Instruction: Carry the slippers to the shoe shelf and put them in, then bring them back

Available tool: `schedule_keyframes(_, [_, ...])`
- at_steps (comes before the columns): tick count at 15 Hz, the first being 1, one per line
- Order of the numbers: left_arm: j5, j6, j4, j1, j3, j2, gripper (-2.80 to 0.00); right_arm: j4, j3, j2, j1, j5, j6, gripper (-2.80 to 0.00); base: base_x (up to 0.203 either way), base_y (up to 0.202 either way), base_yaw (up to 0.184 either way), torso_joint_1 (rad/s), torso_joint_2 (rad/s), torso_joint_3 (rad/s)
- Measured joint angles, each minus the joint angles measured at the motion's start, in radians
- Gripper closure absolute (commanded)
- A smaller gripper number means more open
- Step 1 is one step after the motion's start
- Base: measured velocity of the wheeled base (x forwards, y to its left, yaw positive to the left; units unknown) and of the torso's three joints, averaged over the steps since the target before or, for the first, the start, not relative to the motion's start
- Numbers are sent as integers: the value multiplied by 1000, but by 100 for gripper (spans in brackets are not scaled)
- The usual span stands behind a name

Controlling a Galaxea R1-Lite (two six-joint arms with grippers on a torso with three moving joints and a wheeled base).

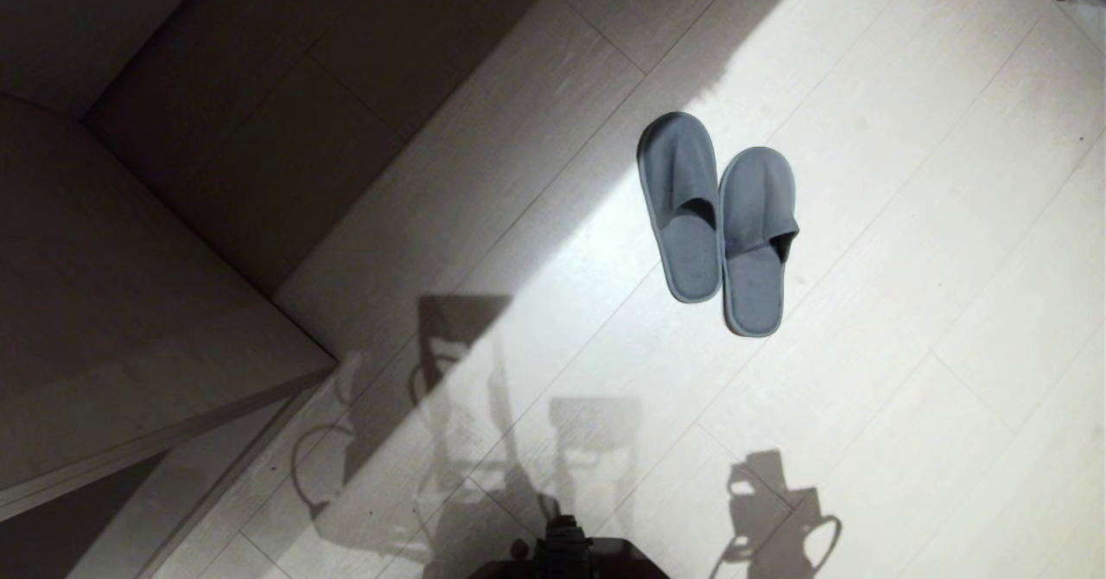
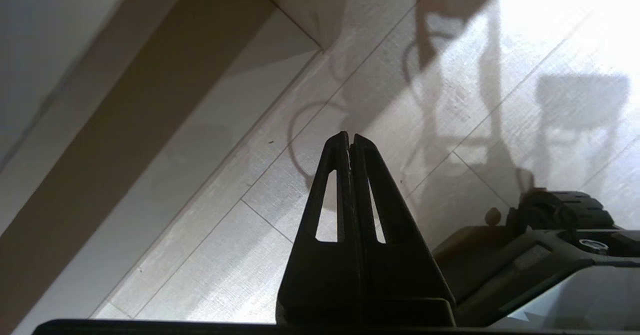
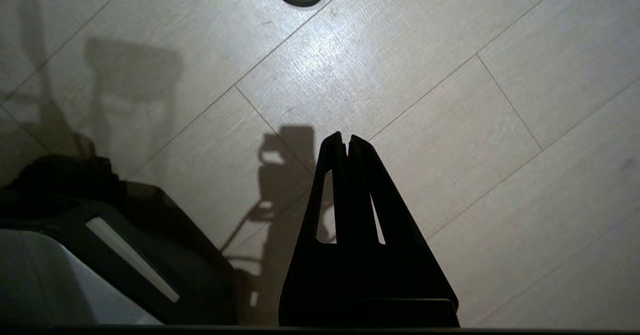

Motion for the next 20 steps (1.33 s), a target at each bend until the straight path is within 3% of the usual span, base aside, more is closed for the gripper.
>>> schedule_keyframes(4, [0, -3, 0, 0, 0, 0, 0, 7, 4, -14, 0, -1, 23, 0, 0, 0, 0, 1, 2, 39])
schedule_keyframes(20, [0, -4, 0, 0, 0, 0, 0, 8, 4, -16, 0, 0, 6, 0, 0, 0, 0, 2, 3, 200])
